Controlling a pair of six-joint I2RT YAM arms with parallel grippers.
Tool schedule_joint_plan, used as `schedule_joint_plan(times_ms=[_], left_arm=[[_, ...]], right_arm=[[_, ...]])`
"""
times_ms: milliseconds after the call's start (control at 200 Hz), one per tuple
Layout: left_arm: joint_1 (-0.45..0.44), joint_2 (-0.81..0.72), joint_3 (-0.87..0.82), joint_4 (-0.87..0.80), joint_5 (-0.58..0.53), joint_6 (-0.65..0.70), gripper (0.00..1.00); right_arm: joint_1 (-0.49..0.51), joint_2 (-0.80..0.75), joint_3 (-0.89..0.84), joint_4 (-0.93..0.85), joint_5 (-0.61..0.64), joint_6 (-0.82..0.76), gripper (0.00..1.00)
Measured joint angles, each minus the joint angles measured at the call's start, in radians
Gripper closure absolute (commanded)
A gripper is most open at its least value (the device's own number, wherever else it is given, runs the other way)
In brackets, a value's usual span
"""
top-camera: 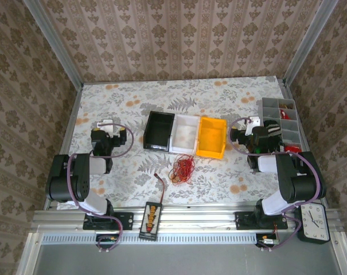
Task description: Untangle the cables
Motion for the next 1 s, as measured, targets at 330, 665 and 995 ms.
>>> schedule_joint_plan(times_ms=[330,665,995], left_arm=[[-0.265,-0.224,0.34,-0.457,-0.249,-0.068,0.0],[-0.579,0.034,0.439,-0.7,-0.173,-0.326,0.0],[-0.649,0.212,0.71,-0.875,-0.073,-0.365,0.14]], right_arm=[[0.186,-0.142,0.363,-0.496,0.163,0.079,0.0],[0.503,-0.109,0.454,-0.757,0.273,0.235,0.0],[0.448,-0.121,0.46,-0.864,0.308,0.334,0.0]])
